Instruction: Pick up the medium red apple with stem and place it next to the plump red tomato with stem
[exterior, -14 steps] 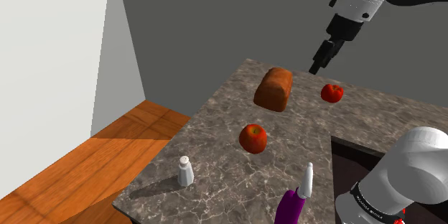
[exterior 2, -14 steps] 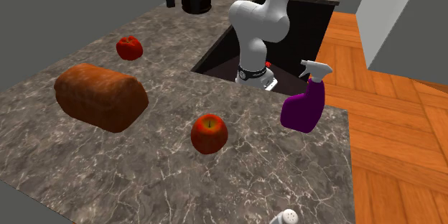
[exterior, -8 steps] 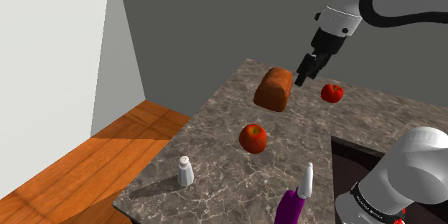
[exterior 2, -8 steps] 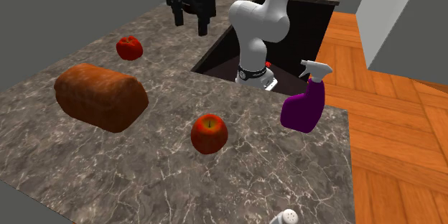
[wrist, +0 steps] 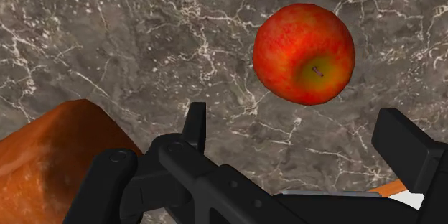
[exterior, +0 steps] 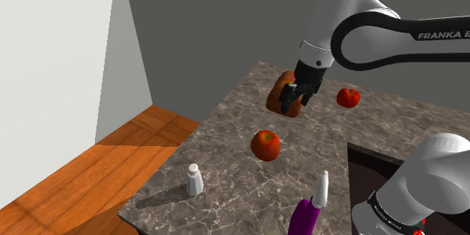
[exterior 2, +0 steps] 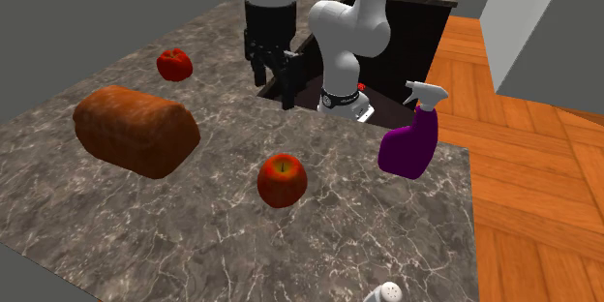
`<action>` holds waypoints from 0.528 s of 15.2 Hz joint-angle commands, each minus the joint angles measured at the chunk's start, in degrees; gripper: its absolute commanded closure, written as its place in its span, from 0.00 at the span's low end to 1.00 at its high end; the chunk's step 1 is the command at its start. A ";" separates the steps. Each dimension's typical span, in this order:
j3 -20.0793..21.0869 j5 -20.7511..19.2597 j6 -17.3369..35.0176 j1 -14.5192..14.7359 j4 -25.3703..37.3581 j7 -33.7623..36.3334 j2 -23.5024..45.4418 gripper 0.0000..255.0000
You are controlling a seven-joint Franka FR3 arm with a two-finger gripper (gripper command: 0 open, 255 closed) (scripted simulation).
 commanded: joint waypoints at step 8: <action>9.80 0.11 10.29 -1.77 0.64 14.03 12.79 0.00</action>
